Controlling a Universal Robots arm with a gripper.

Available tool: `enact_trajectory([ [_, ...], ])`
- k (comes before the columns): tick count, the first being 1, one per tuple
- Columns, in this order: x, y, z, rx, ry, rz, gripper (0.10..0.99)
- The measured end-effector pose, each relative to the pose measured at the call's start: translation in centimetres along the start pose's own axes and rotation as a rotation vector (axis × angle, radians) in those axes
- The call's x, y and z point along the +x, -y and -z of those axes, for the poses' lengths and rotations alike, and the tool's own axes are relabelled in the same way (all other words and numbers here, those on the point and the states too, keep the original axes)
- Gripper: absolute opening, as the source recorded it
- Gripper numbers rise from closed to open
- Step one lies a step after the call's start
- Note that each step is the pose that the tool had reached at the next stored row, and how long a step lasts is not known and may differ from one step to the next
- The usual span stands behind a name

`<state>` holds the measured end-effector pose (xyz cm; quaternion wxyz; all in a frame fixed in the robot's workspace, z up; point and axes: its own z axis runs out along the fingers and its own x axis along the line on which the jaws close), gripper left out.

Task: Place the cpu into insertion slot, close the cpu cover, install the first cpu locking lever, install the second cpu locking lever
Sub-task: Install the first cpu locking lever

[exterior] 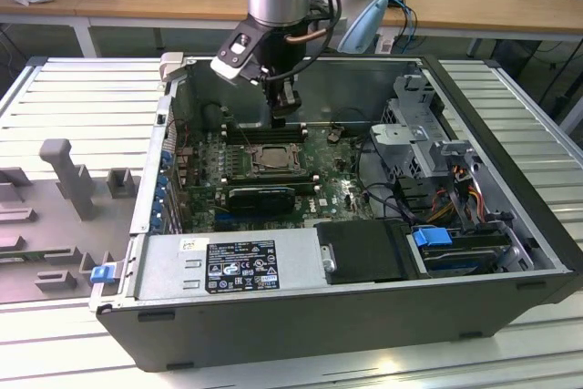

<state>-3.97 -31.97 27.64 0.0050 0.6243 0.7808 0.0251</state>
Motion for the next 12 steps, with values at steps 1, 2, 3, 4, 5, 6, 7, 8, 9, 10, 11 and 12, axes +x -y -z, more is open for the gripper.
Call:
enact_trajectory([
  [1, 0.00, 0.00, 0.00, 0.000, -0.0002, 0.005, 0.106],
  [2, 0.00, 0.00, 0.00, 0.000, -0.0004, 0.009, 0.106],
  [3, 0.00, 0.00, 0.00, 0.000, -0.0007, 0.014, 0.106],
  [4, 0.00, 0.00, 0.00, 0.000, -0.0008, 0.018, 0.106],
  [5, 0.00, 0.00, 0.00, 0.001, -0.0010, 0.022, 0.106],
  [6, 0.00, 0.00, 0.00, 0.001, -0.0012, 0.027, 0.106],
  [7, 0.00, 0.00, 0.00, 0.001, -0.0014, 0.031, 0.106],
  [8, 0.00, 0.00, 0.00, 0.001, -0.0016, 0.036, 0.106],
  [9, 0.00, 0.00, 0.00, 0.001, -0.0020, 0.043, 0.106],
  [10, 0.00, 0.00, 0.00, 0.001, -0.0023, 0.051, 0.106],
  [11, 0.00, 0.00, 0.00, 0.001, -0.0026, 0.058, 0.106],
  [12, 0.00, 0.00, 0.00, 0.001, -0.0029, 0.063, 0.106],
])
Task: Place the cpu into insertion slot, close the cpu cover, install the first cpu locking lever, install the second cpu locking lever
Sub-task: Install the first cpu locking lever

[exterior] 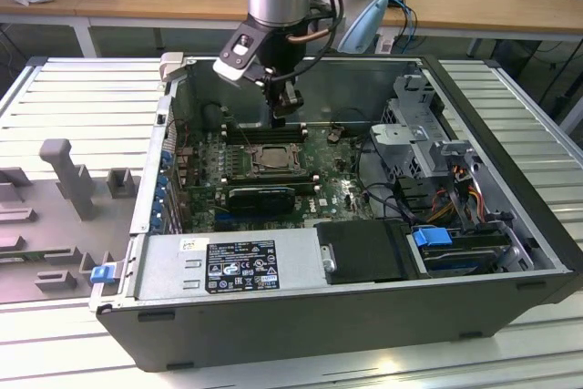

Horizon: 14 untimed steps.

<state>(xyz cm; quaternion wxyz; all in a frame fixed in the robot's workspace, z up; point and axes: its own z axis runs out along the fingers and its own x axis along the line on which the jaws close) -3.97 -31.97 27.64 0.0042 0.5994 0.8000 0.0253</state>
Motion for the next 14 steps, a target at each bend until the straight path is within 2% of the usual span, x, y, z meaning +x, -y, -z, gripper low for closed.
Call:
enact_trajectory([
  [14, 0.00, 0.00, 0.00, 0.002, -0.0040, 0.090, 0.106],
])
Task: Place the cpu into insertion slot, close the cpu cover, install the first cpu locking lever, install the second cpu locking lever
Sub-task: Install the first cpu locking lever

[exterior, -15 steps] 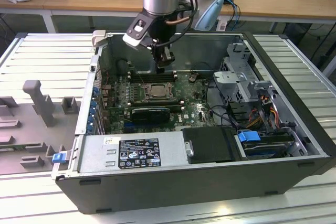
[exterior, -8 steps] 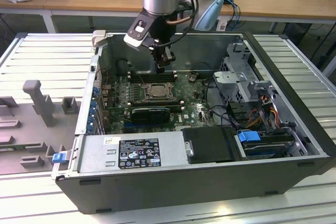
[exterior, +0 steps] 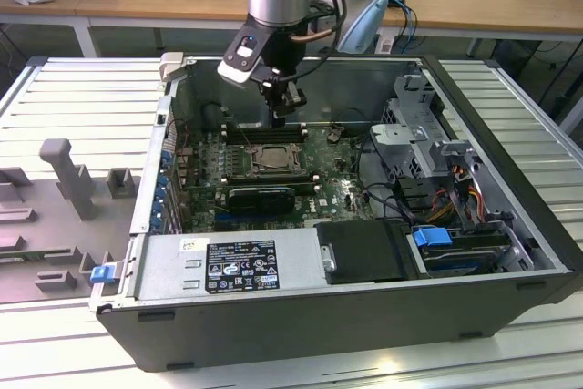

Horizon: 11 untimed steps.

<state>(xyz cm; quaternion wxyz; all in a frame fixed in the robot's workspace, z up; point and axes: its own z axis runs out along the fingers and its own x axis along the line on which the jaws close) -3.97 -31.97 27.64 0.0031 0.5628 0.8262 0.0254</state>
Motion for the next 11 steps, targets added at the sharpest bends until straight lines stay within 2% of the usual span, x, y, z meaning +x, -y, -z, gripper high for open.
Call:
enact_trajectory([
  [11, 0.00, 0.00, 0.00, 0.001, -0.0026, 0.058, 0.106],
])
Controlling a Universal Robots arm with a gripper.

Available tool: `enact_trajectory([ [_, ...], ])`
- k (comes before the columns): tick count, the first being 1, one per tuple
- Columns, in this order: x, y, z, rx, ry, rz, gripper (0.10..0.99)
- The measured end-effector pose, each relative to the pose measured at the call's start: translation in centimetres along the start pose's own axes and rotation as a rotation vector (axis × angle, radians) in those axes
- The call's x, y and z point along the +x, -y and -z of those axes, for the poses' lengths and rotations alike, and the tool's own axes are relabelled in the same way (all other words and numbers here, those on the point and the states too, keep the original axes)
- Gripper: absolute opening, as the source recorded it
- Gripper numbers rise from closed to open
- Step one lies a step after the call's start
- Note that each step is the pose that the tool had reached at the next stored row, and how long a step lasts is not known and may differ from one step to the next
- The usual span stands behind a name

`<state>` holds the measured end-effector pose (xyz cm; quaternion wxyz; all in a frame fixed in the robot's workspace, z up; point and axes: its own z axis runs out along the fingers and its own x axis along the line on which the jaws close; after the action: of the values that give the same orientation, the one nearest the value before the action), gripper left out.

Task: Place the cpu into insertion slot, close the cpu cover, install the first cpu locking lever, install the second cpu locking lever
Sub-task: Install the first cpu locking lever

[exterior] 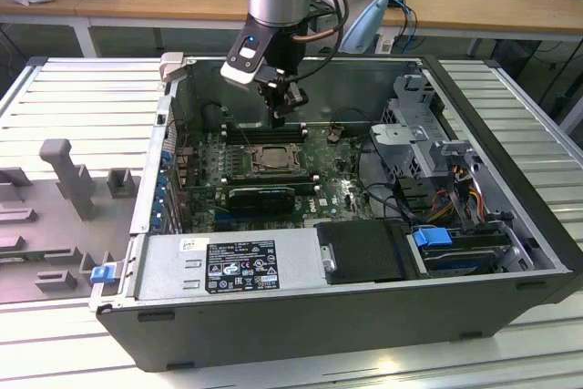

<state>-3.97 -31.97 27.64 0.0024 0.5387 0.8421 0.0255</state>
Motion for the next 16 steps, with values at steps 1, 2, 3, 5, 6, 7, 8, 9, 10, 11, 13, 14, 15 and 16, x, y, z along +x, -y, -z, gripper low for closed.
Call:
enact_trajectory([
  [1, 0.00, 0.00, 0.00, 0.000, -0.0002, 0.005, 0.106],
  [2, 0.00, 0.00, 0.00, 0.000, -0.0004, 0.009, 0.106],
  [3, 0.00, 0.00, 0.00, 0.000, -0.0007, 0.015, 0.106],
  [5, 0.00, 0.00, 0.00, 0.001, -0.0014, 0.030, 0.106],
  [6, 0.00, 0.00, 0.00, 0.001, -0.0016, 0.034, 0.106],
  [7, 0.00, 0.00, 0.00, 0.001, -0.0018, 0.040, 0.106],
  [8, 0.00, 0.00, 0.00, 0.001, -0.0020, 0.044, 0.106],
  [9, 0.00, 0.00, 0.00, 0.001, -0.0025, 0.054, 0.106],
  [10, 0.00, 0.00, 0.00, 0.001, -0.0029, 0.062, 0.106],
  [11, 0.00, 0.00, 0.00, 0.002, -0.0033, 0.072, 0.106],
  [13, 0.00, 0.00, 0.00, 0.002, -0.0043, 0.094, 0.106],
  [14, 0.00, 0.00, 0.00, 0.002, -0.0046, 0.101, 0.106],
  [15, 0.00, 0.00, 0.00, 0.003, -0.0051, 0.111, 0.106],
  [16, 0.00, 0.00, 0.00, 0.003, -0.0055, 0.119, 0.106],
])
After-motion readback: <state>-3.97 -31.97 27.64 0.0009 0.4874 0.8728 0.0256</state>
